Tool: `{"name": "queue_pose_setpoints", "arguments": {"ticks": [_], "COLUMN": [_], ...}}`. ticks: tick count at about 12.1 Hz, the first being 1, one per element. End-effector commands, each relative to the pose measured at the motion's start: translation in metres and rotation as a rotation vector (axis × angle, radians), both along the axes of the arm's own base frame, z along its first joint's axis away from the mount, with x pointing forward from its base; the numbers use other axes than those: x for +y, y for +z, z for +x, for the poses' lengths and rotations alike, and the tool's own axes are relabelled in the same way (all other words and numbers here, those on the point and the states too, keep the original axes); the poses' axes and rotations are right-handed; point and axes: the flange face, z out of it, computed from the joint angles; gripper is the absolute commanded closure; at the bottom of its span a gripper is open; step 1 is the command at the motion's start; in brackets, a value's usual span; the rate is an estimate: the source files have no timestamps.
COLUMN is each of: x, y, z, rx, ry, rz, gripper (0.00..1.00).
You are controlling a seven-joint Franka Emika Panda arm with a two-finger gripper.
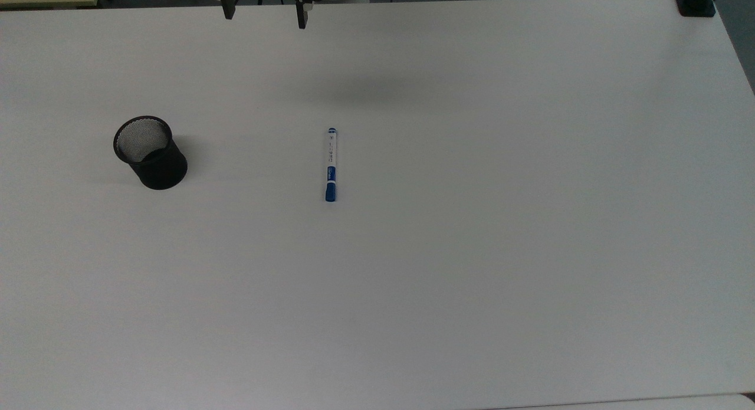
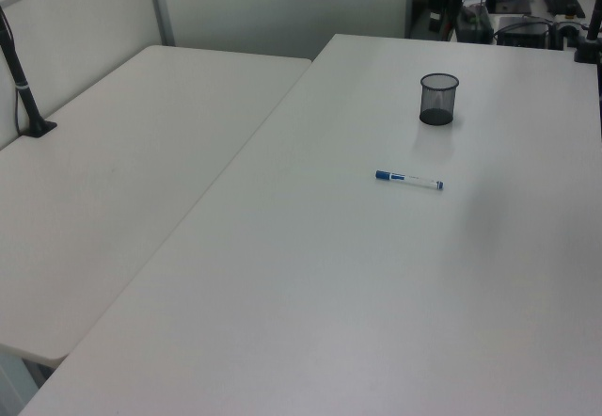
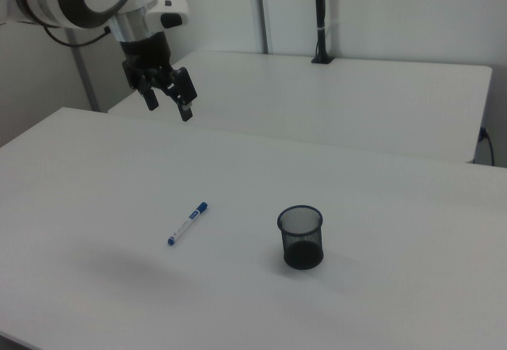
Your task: Insert the marker
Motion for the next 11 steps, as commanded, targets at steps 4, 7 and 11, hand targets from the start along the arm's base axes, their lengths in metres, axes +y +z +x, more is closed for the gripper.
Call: {"name": "queue_pose_setpoints", "arguments": {"ticks": [4,7,11], "x": [0.0032,0.0032,0.0006], "y": [-0.0029,-0.0029,-0.0057], "z": [-0.0049,-0.0049,-0.0058], "rx": [-0.001,-0.001,0.010], "ry": [0.001,0.001,0.029], "rz": [-0.016,-0.016,-0.020], "gripper": [0.00,0.00,0.00]}}
